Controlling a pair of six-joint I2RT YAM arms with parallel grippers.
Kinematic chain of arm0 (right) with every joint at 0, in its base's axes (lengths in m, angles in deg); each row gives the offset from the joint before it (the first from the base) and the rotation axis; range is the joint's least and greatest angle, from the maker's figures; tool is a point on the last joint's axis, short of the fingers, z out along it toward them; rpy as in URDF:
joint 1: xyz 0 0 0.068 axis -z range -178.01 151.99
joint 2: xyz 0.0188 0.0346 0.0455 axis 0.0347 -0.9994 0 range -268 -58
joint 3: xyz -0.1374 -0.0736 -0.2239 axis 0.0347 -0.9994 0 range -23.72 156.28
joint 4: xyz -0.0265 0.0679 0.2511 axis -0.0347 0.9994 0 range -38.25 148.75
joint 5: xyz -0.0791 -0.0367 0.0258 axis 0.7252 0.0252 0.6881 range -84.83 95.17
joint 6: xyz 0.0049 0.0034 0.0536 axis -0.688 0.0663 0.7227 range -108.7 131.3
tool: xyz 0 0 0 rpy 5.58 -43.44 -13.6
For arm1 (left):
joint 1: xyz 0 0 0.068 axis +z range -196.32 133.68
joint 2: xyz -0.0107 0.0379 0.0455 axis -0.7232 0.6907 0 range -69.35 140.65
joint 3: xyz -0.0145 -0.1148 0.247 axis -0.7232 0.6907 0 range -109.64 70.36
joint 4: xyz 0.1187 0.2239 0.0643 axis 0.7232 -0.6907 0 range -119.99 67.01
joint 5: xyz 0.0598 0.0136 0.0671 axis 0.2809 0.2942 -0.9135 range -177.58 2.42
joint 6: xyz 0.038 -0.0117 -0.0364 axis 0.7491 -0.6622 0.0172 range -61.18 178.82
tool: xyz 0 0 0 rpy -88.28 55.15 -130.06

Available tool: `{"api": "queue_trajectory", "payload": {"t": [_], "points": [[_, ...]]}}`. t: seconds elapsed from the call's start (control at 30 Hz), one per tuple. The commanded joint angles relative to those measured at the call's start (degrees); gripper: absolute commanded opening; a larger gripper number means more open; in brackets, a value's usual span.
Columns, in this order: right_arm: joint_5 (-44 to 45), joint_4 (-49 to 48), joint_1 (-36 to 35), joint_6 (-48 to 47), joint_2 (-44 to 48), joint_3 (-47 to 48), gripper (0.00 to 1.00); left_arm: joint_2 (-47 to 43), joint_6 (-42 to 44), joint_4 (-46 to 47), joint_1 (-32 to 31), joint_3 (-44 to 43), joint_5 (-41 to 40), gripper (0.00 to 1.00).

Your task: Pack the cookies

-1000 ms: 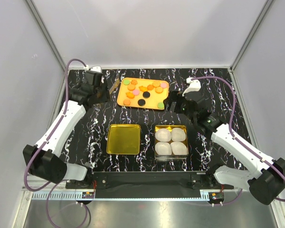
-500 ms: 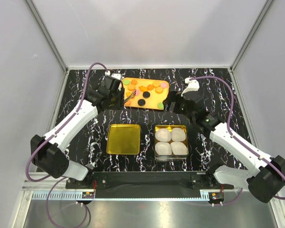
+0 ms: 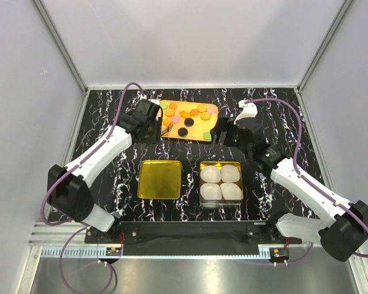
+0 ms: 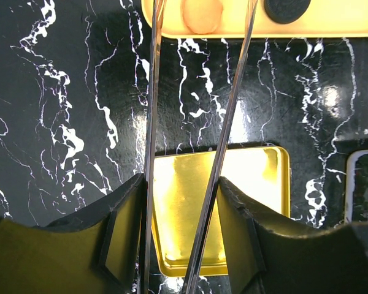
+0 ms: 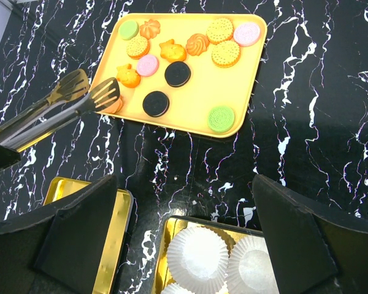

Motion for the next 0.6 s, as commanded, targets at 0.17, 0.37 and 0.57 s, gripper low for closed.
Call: {"api": "queue_trajectory", "payload": {"t": [0.17,0.37,0.57], "points": [[1.56,-2.26,-0.07,-1.14,0.78,0.01,1.00,2.40,1.68,2.84,-0.12,0.36,-1.51,0.52],[1.65,-2.17,0.02,-1.23,1.40,0.01,1.00,4.07,1.85,3.63,-0.12,0.62,-1.60,0.51],[1.65,-2.08,0.02,-1.14,1.58,-0.16,1.00,4.77,1.94,3.64,-0.12,0.45,-1.95,0.48]]}}
